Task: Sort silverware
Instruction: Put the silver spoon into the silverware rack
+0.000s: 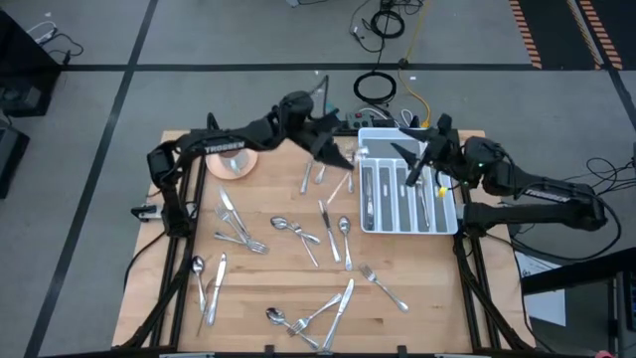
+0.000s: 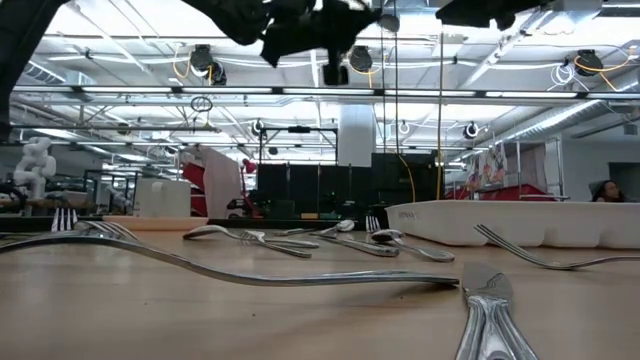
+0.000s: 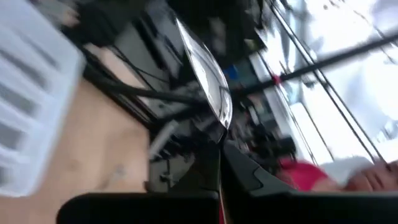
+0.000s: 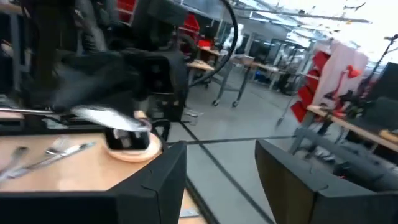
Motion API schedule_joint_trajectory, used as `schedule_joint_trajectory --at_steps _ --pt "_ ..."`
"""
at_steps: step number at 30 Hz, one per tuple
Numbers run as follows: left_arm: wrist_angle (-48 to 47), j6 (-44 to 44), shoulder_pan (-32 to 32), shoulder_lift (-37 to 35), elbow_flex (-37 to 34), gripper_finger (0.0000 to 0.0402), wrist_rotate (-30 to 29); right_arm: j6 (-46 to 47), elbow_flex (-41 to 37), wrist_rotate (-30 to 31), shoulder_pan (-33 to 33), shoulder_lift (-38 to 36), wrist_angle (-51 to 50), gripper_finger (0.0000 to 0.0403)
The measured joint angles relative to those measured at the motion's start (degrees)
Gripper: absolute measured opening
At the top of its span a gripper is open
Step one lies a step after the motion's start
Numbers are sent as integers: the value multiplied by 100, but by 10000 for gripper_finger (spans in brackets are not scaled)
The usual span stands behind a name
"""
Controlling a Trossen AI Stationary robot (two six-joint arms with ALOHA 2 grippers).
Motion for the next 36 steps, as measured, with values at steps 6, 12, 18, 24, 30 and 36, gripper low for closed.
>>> schedule_joint_trajectory --at_steps 6,12,18,24,30,36 --pt "1386 -441 -368 -11 0 1 296 -638 0 -158 30 85 -134 183" --pt "2101 -1047 -438 -19 2 1 563 -2891 0 -445 364 52 464 183" --pt "1824 -1065 -441 -14 2 1 540 -3830 109 -933 615 224 699 183" --pt "1757 -1065 -578 -13 2 1 465 -3872 507 -1061 804 607 656 183" --pt "1761 -1041 -706 -13 2 1 369 -3946 590 -1460 921 922 637 183" --pt "1780 -1044 -780 -13 2 1 358 -3964 590 -1487 1054 1054 716 183"
